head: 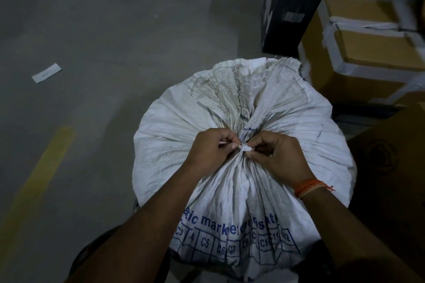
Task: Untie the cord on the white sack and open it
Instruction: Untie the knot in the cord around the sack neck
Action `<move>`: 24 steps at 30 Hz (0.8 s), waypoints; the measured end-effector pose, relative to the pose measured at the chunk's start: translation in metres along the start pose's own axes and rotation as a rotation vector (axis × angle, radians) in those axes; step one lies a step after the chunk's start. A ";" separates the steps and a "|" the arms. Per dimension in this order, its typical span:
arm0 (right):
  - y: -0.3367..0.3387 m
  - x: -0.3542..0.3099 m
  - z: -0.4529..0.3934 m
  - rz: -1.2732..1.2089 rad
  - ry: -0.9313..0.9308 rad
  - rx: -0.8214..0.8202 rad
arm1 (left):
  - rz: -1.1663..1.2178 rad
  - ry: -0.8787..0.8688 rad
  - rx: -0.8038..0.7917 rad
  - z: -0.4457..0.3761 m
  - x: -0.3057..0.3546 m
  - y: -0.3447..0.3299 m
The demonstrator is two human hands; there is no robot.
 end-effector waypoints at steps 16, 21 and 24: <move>0.000 -0.002 0.002 0.012 0.050 -0.018 | 0.016 0.019 -0.016 0.004 0.000 -0.005; -0.005 0.002 0.002 0.030 0.049 0.005 | 0.045 0.045 -0.012 0.005 -0.001 -0.010; -0.007 0.003 0.002 0.024 0.052 0.013 | 0.059 0.065 -0.005 0.005 -0.002 -0.013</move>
Point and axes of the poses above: each hand's wrist, its own z-axis away from the middle knuckle, its own y-axis out of the back of the hand, x = y × z, the point moved 1 cm from there along -z, towards the middle knuckle, and after that the axes turned 2 degrees about y, right-handed, at the moved point
